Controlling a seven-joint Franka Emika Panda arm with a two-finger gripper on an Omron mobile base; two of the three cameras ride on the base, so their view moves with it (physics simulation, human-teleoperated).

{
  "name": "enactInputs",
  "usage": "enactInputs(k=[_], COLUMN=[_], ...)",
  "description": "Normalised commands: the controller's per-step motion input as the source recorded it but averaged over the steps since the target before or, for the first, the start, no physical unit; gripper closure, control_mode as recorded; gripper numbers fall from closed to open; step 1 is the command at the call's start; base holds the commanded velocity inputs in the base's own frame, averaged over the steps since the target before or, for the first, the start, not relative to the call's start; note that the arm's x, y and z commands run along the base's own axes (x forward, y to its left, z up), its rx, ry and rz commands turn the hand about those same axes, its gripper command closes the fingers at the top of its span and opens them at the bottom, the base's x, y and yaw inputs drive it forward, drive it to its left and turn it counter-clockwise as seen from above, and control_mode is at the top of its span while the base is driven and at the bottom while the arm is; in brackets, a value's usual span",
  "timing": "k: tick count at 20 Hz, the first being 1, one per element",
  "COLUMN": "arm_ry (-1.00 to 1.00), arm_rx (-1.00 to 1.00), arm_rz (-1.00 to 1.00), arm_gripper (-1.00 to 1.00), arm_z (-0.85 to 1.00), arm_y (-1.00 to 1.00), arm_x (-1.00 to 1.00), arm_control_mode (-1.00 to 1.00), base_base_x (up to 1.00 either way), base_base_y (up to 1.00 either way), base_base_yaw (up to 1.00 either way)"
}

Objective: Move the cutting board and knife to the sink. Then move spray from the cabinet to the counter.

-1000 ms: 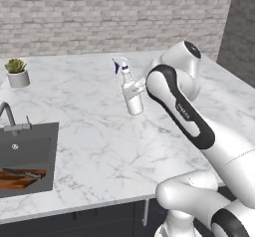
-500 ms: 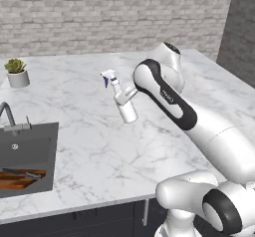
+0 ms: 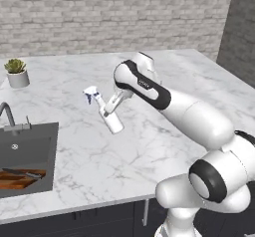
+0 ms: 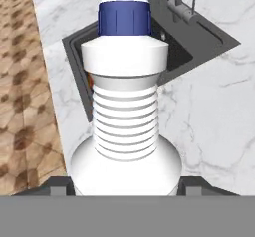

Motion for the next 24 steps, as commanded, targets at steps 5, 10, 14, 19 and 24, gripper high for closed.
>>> enactInputs(k=[5, 10, 14, 19, 24], arm_ry=[0.03, 0.0, -0.01, -0.13, -0.08], arm_rx=[0.32, 0.44, 0.37, 0.16, 0.0], arm_rz=[0.21, 0.17, 0.12, 0.05, 0.0], arm_gripper=[1.0, 1.0, 1.0, 1.0, 1.0], arm_z=[-0.45, -0.42, -0.34, -0.17, -0.07], arm_y=[0.0, -0.02, 0.0, 0.0, 0.0], arm_x=[0.07, 0.04, 0.01, 0.0, 0.06], arm_control_mode=[-1.0, -1.0, -1.0, -1.0, -1.0], base_base_x=[0.0, 0.0, 0.0, 0.0, 0.0], base_base_y=[0.0, 0.0, 0.0, 0.0, 0.0], base_base_yaw=[0.0, 0.0, 0.0, 0.0, 0.0])
